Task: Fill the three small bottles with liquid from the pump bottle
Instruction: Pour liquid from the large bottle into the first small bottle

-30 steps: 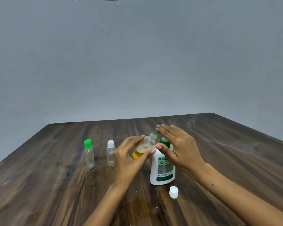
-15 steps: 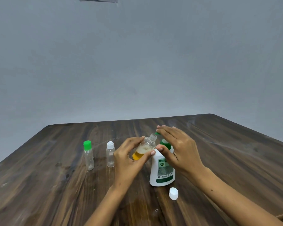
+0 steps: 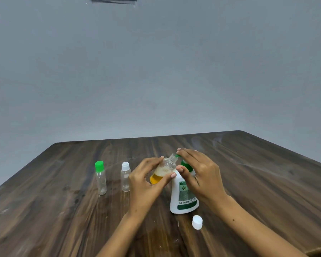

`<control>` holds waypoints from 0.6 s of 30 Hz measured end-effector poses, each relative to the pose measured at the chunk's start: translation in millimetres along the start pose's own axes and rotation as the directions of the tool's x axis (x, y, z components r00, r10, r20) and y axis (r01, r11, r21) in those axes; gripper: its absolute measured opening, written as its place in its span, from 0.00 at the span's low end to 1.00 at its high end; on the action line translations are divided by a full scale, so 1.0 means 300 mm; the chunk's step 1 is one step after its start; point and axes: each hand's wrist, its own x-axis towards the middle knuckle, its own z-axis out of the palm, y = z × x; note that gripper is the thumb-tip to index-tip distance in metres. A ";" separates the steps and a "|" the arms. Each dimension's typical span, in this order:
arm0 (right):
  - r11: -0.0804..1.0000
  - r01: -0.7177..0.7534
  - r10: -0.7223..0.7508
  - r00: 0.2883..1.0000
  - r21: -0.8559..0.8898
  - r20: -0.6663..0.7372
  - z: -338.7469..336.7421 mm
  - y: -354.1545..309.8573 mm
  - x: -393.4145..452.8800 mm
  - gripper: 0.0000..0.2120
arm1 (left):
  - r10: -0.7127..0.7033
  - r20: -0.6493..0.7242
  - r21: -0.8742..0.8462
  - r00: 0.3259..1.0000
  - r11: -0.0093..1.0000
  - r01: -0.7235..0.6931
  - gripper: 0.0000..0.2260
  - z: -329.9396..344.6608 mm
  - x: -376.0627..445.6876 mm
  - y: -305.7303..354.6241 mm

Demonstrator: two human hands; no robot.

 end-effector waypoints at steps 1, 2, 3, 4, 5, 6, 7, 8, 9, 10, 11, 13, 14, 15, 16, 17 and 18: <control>1.000 -0.005 0.005 1.000 0.008 0.000 -0.001 0.002 0.000 0.32 | 0.003 -0.002 -0.001 1.000 1.000 -0.003 0.21 0.001 0.000 -0.001; 1.000 -0.005 0.005 1.000 0.013 -0.001 -0.004 0.003 0.005 0.33 | 0.006 -0.005 0.000 1.000 1.000 -0.006 0.21 0.002 0.000 -0.002; 1.000 0.001 -0.001 1.000 0.013 -0.004 -0.009 0.003 0.014 0.33 | 0.009 -0.008 0.003 1.000 1.000 -0.009 0.21 0.003 0.001 -0.004; 1.000 0.009 -0.009 1.000 0.011 -0.007 -0.012 0.004 0.024 0.33 | 0.011 -0.010 0.005 1.000 1.000 -0.011 0.21 0.004 0.001 -0.004; 1.000 0.014 -0.014 1.000 0.008 -0.010 -0.013 0.004 0.029 0.33 | 0.013 -0.012 0.007 1.000 1.000 -0.013 0.21 0.004 0.002 -0.006; 1.000 0.016 -0.016 1.000 0.006 -0.016 -0.010 0.003 0.029 0.33 | 0.013 -0.013 0.008 1.000 1.000 -0.013 0.21 0.003 0.002 -0.006; 1.000 0.011 -0.011 1.000 0.006 -0.025 -0.004 0.001 0.022 0.32 | 0.012 -0.014 0.007 1.000 1.000 -0.012 0.21 0.003 0.002 -0.006; 1.000 0.001 0.000 0.999 0.010 -0.034 0.005 -0.001 0.012 0.32 | 0.010 -0.013 0.006 1.000 1.000 -0.010 0.21 0.003 0.003 -0.006; 1.000 -0.014 0.015 0.999 0.020 -0.039 0.011 -0.004 0.002 0.32 | 0.009 -0.012 0.005 1.000 1.000 -0.009 0.21 0.003 0.003 -0.006; 0.999 -0.028 0.029 0.999 0.032 -0.041 0.016 -0.006 -0.006 0.32 | 0.009 -0.009 0.005 1.000 1.000 -0.009 0.21 0.003 0.004 -0.005; 0.998 -0.037 0.038 0.998 0.041 -0.041 0.017 -0.008 -0.012 0.32 | 0.009 -0.005 0.006 1.000 1.000 -0.009 0.21 0.003 0.003 -0.005; 0.998 -0.038 0.039 0.999 0.051 -0.035 0.011 -0.010 -0.008 0.32 | 0.009 -0.006 0.010 1.000 1.000 -0.009 0.21 0.002 0.001 -0.005; 0.998 -0.035 0.037 0.999 0.055 -0.031 0.002 -0.010 -0.002 0.32 | 0.008 -0.007 0.012 1.000 1.000 -0.008 0.21 0.003 0.001 -0.004; 0.998 -0.032 0.033 0.999 0.058 -0.025 -0.005 -0.010 0.007 0.32 | 0.007 -0.011 0.015 1.000 1.000 -0.007 0.21 0.003 0.002 -0.007; 0.998 -0.028 0.029 0.999 0.058 -0.020 -0.009 -0.007 0.015 0.32 | 0.007 -0.014 0.021 1.000 1.000 -0.006 0.21 0.003 0.003 -0.008; 0.998 -0.026 0.027 0.999 0.054 -0.019 -0.014 -0.004 0.020 0.32 | 0.009 -0.013 0.025 1.000 1.000 -0.009 0.21 0.004 0.003 -0.008; 0.998 -0.026 0.027 0.999 0.049 -0.023 -0.016 -0.003 0.020 0.32 | 0.011 -0.011 0.028 1.000 1.000 -0.010 0.21 0.004 0.003 -0.007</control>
